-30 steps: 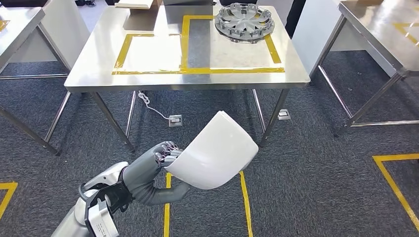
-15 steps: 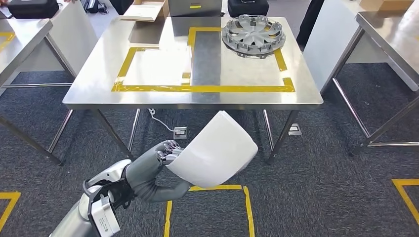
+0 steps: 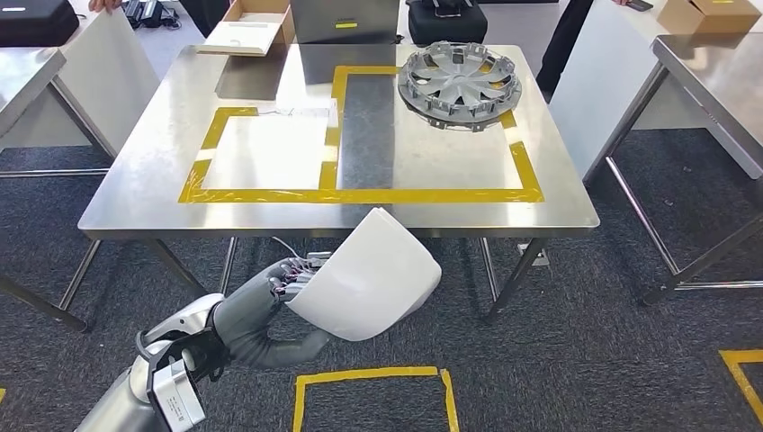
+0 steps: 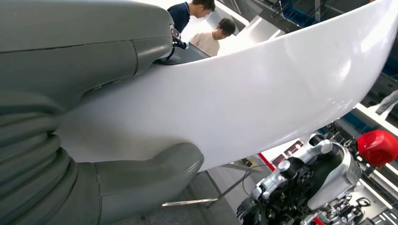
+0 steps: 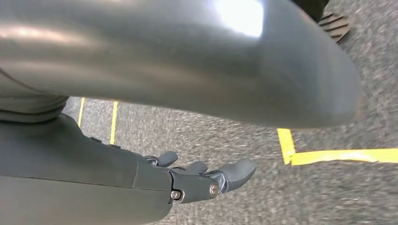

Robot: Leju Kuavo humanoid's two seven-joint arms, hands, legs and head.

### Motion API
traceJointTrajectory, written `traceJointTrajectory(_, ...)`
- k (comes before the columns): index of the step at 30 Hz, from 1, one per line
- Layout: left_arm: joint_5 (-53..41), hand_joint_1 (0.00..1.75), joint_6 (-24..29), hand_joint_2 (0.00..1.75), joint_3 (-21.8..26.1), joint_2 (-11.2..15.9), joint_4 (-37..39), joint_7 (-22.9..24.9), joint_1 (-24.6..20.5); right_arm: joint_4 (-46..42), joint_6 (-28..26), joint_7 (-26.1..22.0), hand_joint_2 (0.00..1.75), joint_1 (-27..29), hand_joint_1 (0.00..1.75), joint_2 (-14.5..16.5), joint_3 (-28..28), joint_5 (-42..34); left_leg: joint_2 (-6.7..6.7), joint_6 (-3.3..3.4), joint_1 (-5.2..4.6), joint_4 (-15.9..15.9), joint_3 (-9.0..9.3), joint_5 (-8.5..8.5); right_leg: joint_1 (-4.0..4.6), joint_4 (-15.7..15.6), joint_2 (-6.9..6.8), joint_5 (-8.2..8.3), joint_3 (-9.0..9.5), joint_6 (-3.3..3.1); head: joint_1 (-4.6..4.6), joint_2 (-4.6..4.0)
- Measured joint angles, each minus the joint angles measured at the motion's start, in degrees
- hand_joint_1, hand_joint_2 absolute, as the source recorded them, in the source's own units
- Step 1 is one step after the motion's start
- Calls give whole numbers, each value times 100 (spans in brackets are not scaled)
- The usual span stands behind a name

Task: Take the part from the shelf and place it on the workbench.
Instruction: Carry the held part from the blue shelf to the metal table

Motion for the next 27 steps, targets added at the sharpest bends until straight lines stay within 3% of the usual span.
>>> traceJointTrajectory(2,-7,175,27,175,-3,2,-17,-19,16,-2,1,-14,0,-13,0,-1,0,0,-6,40,19,-57,155,-90,-30,592,-9,10,-419,64,27,0)
traceJointTrajectory(4,-19,175,47,175,-5,5,-23,-19,31,-2,-3,-16,0,-2,0,3,0,4,-19,44,27,-78,297,-219,-69,1101,-12,-267,-930,118,46,0)
traceJointTrajectory(6,-25,175,60,175,-5,7,-25,-12,39,-2,-9,-15,0,14,0,2,0,14,-39,27,36,-80,477,-375,-94,1139,-15,-527,-1251,152,57,0)
traceJointTrajectory(7,-24,175,64,175,-5,7,-25,-8,39,-2,-12,-15,0,17,0,2,0,20,-46,16,41,-81,585,-461,-100,954,-17,-477,-1309,156,66,0)
traceJointTrajectory(8,-22,175,68,175,-5,7,-25,-4,39,-2,-13,-13,0,19,0,1,0,22,-48,4,45,-83,698,-550,-102,657,-19,-247,-1315,150,73,0)
traceJointTrajectory(10,-13,175,75,175,-7,11,-23,1,42,-2,-13,0,0,36,0,0,0,26,-56,-38,36,-78,891,-734,-89,23,-26,502,-1296,99,92,0)
traceJointTrajectory(11,-6,175,79,175,-7,14,-25,3,45,-2,-13,10,0,44,0,0,0,29,-64,-73,31,-98,960,-823,-73,-159,-28,778,-1270,64,96,0)
traceJointTrajectory(12,2,175,84,175,-7,19,-29,6,50,-2,-14,16,0,50,0,0,0,33,-72,-116,25,-97,1025,-870,-63,-246,-30,907,-1243,20,99,0)
traceJointTrajectory(14,22,175,96,175,-6,27,-54,8,48,-2,-15,16,0,36,0,2,0,40,-72,-208,27,-14,1087,-850,-57,-273,-27,847,-1100,-75,93,0)
traceJointTrajectory(15,31,175,100,175,-5,34,-67,4,43,-2,-15,11,0,28,0,4,0,42,-55,-244,29,168,1047,-778,-67,-306,-26,801,-1010,-123,87,0)
traceJointTrajectory(17,42,175,107,175,-5,46,-81,1,35,-2,-16,5,0,17,0,6,0,40,-14,-295,38,755,711,-758,-80,-350,-22,688,-820,-188,58,0)
traceJointTrajectory(19,44,175,108,175,-7,54,-79,2,41,-2,-17,3,0,15,0,5,0,38,5,-315,43,1317,229,-1066,-80,-362,-19,549,-665,-213,33,0)
traceJointTrajectory(21,43,175,109,175,-8,58,-75,2,52,-2,-18,2,0,21,0,5,0,32,8,-305,44,1436,-112,-1419,-79,-363,-12,399,-492,-214,24,0)
traceJointTrajectory(22,43,175,110,175,-8,60,-73,2,54,-2,-18,1,0,24,0,5,0,28,10,-295,44,1293,-189,-1413,-78,-363,-10,316,-388,-210,19,0)
traceJointTrajectory(23,43,175,113,175,-8,64,-72,2,57,-2,-17,-2,0,27,0,6,0,24,14,-286,44,1031,-218,-1216,-78,-363,-10,231,-279,-201,13,0)
traceJointTrajectory(25,43,175,120,175,-9,73,-64,0,69,-1,-16,-11,0,32,0,11,0,19,41,-249,35,405,-238,-435,-69,-349,-5,65,-116,-162,1,0)
traceJointTrajectory(26,39,175,126,175,-10,77,-60,2,81,1,-15,-15,0,28,0,12,0,17,53,-221,27,209,-239,-128,-59,-337,0,-16,-64,-129,-4,0)
traceJointTrajectory(27,35,175,132,175,-11,79,-58,0,92,2,-15,-19,0,26,0,14,0,16,60,-188,23,114,-239,49,-48,-315,3,-73,-21,-92,-3,0)
